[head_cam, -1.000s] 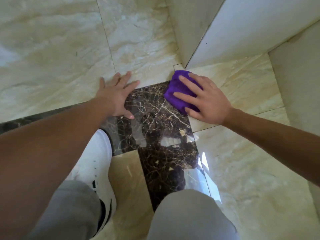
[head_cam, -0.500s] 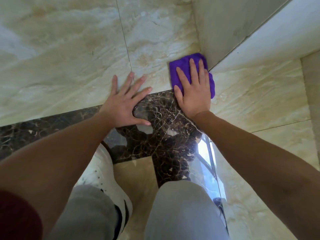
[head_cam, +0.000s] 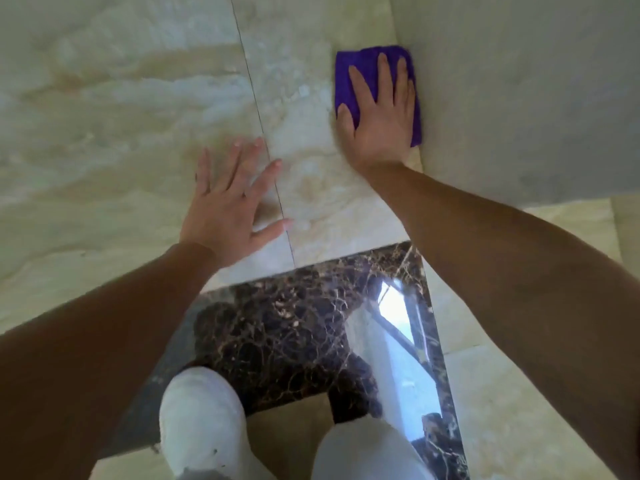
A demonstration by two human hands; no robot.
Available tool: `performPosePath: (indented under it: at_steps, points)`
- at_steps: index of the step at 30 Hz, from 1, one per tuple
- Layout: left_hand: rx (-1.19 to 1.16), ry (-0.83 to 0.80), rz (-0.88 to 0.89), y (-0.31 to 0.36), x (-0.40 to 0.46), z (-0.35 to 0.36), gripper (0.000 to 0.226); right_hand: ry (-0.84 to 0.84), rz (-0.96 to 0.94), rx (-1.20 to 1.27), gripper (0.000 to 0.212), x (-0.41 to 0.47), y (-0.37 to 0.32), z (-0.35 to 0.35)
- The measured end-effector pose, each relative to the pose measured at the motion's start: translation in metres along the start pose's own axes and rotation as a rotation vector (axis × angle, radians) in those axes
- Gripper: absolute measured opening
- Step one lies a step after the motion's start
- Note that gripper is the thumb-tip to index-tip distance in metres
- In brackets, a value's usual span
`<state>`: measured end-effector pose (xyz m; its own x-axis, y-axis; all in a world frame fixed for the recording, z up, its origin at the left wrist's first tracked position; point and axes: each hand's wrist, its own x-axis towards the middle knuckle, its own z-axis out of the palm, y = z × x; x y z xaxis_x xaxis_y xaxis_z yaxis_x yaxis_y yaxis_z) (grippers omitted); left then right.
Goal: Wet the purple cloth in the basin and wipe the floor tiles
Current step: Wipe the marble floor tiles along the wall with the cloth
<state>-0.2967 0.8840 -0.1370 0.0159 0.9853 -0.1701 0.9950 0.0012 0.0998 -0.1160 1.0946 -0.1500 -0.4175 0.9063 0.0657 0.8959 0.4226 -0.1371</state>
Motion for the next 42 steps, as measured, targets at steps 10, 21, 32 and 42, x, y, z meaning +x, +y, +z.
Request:
performPosePath:
  at_steps: [10, 21, 32, 42]
  points:
    - [-0.036, -0.054, -0.052, -0.061, 0.075, 0.000, 0.088, 0.000, 0.049, -0.063, 0.057, 0.015, -0.010, 0.003]
    - [-0.058, -0.091, -0.059, -0.061, 0.080, -0.011, 0.082, -0.099, -0.018, -0.033, 0.057, 0.039, -0.005, -0.004]
    - [-0.048, 0.005, -0.340, -0.169, 0.171, -0.041, 0.081, -0.082, 0.003, 0.050, 0.060, 0.170, -0.031, 0.006]
    - [-0.130, 0.102, -0.405, -0.208, 0.186, -0.035, 0.075, -0.591, -0.059, -0.085, 0.075, 0.284, -0.055, -0.021]
